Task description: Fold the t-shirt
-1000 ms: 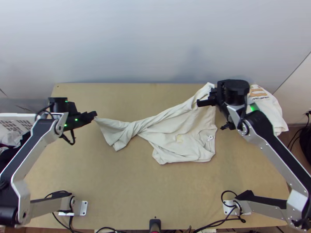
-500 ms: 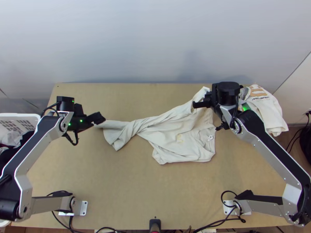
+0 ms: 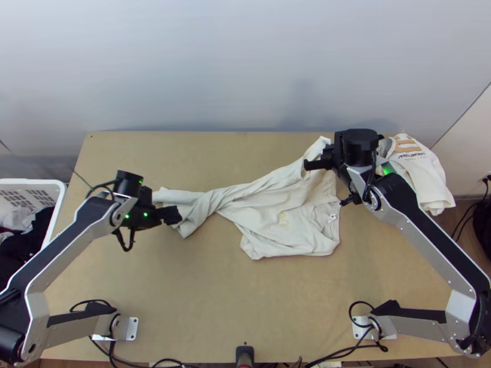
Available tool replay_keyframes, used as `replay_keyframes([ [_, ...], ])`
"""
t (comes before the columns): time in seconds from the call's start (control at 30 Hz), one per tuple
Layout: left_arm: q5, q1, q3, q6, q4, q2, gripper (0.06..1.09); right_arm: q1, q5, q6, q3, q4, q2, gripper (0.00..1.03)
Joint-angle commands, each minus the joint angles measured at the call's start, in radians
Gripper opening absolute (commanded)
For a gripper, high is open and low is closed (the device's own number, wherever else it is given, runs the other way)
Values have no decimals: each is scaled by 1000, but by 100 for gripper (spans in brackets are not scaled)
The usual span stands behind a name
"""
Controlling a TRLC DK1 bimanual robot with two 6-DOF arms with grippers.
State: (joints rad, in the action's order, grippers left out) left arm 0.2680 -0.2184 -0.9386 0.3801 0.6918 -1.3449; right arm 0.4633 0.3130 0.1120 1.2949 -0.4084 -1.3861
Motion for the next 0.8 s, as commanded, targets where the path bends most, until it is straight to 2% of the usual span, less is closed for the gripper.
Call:
replay_keyframes([
  [0.0,-55,-33,52,-3,-87,-48,97,-3,3,3,-14,-3,12,3],
  [0.03,-58,-33,50,-1,-92,-59,97,-3,3,3,-17,-3,15,3],
  [0.13,-72,-33,47,3,-100,-92,84,-5,5,3,-17,-3,15,3],
  [0.33,-85,-35,44,3,-126,-145,84,-5,6,3,-14,-9,16,3],
  [0.47,-96,-38,41,6,-135,-157,80,-6,6,3,-17,-12,21,3],
  [0.57,-118,-39,46,8,-155,-165,65,-8,6,3,-17,-12,21,3],
  [0.73,-122,-41,44,9,-166,-184,63,-9,8,2,-19,-13,21,3],
  [0.77,-122,-41,44,11,-170,-189,58,-9,8,2,-19,-15,22,3],
])
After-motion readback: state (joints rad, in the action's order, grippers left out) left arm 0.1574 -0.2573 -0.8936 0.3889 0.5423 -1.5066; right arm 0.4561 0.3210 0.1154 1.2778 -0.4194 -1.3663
